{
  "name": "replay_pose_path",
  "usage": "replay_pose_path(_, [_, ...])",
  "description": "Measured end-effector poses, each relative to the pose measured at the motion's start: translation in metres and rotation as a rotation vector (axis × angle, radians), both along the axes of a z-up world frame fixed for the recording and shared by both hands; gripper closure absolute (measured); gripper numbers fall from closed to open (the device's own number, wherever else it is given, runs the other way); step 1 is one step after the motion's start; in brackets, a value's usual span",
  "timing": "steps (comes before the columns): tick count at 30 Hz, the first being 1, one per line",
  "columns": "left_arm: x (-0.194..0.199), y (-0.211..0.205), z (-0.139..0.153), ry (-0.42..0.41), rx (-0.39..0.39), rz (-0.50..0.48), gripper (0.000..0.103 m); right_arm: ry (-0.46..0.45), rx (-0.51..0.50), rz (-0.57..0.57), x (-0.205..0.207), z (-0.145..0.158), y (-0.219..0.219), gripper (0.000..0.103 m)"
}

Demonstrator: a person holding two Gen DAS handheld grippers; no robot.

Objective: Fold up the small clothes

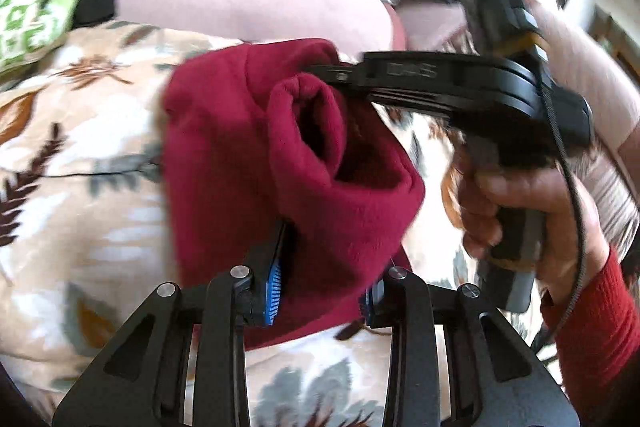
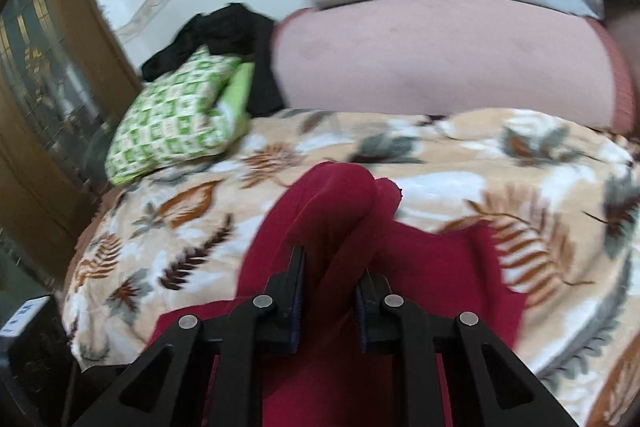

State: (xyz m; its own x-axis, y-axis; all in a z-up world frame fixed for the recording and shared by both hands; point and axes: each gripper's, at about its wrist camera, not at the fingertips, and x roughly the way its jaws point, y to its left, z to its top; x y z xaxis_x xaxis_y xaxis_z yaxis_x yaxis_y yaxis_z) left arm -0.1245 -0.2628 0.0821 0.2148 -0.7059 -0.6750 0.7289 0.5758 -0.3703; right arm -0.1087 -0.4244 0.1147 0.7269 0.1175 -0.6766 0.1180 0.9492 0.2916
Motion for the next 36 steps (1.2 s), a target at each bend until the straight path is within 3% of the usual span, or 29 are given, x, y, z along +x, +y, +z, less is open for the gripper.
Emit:
replay_pose_path(3, [-0.015,-0.018,-0.014,0.016,0.061,-0.047,0.074,0.075,-0.017,-0.064,-0.002,-0.026,-0.022,0.084])
replay_pose_path(6, [-0.030,-0.017,-0.021,0.007,0.119,-0.112,0.072,0.144,0.085,-0.120,-0.007,-0.060,-0.048,0.084])
replay_pose_path(7, [-0.033,-0.011,-0.018,-0.006,0.127,-0.129,0.068,0.157,0.118,-0.147,-0.013,-0.066,-0.055,0.077])
replay_pose_path(8, [-0.035,-0.005,-0.015,-0.015,0.129,-0.138,0.065,0.145,0.146,-0.175,-0.022,-0.066,-0.060,0.067])
replay_pose_path(10, [-0.035,0.011,-0.005,-0.047,0.135,-0.131,0.059,0.103,0.154,-0.203,-0.043,-0.057,-0.063,0.065])
replay_pose_path(12, [-0.032,0.023,0.006,-0.082,0.129,-0.102,0.055,0.064,0.177,-0.200,-0.064,-0.045,-0.061,0.054])
replay_pose_path(15, [-0.012,0.032,0.008,-0.123,0.138,-0.028,0.051,0.032,0.193,-0.162,-0.080,-0.034,-0.047,0.051])
replay_pose_path(17, [-0.003,0.029,0.003,-0.107,0.153,0.003,0.051,0.033,0.218,-0.136,-0.081,-0.035,-0.036,0.040])
replay_pose_path(20, [-0.003,0.022,-0.015,-0.071,0.179,0.004,0.051,0.099,0.213,-0.058,-0.068,-0.052,-0.013,0.043])
replay_pose_path(21, [-0.004,0.020,-0.022,-0.053,0.194,-0.003,0.051,0.126,0.150,-0.063,-0.065,-0.057,-0.006,0.057])
replay_pose_path(22, [-0.005,0.018,-0.028,-0.037,0.215,-0.010,0.051,0.129,0.126,-0.063,-0.066,-0.058,-0.004,0.089])
replay_pose_path(25, [-0.010,0.017,-0.037,-0.044,0.230,-0.016,0.051,0.082,0.076,-0.059,-0.080,-0.049,0.001,0.090])
replay_pose_path(27, [-0.013,0.016,-0.038,-0.048,0.245,-0.021,0.051,0.170,0.034,-0.076,-0.078,-0.070,0.000,0.090])
replay_pose_path(28, [-0.014,0.015,-0.036,-0.053,0.248,-0.019,0.051,0.200,0.038,-0.068,-0.077,-0.079,-0.001,0.090])
replay_pose_path(30, [-0.015,0.017,-0.030,-0.072,0.242,-0.012,0.051,0.154,0.085,-0.063,-0.083,-0.077,-0.006,0.089])
replay_pose_path(32, [-0.013,0.019,-0.022,-0.094,0.234,0.002,0.051,0.073,0.154,-0.076,-0.094,-0.058,-0.020,0.075])
replay_pose_path(34, [-0.010,0.018,-0.016,-0.112,0.223,0.021,0.051,0.016,0.142,-0.122,-0.099,-0.041,-0.033,0.060])
replay_pose_path(36, [-0.005,0.016,-0.014,-0.117,0.219,0.044,0.051,-0.016,0.143,-0.168,-0.094,-0.030,-0.046,0.057])
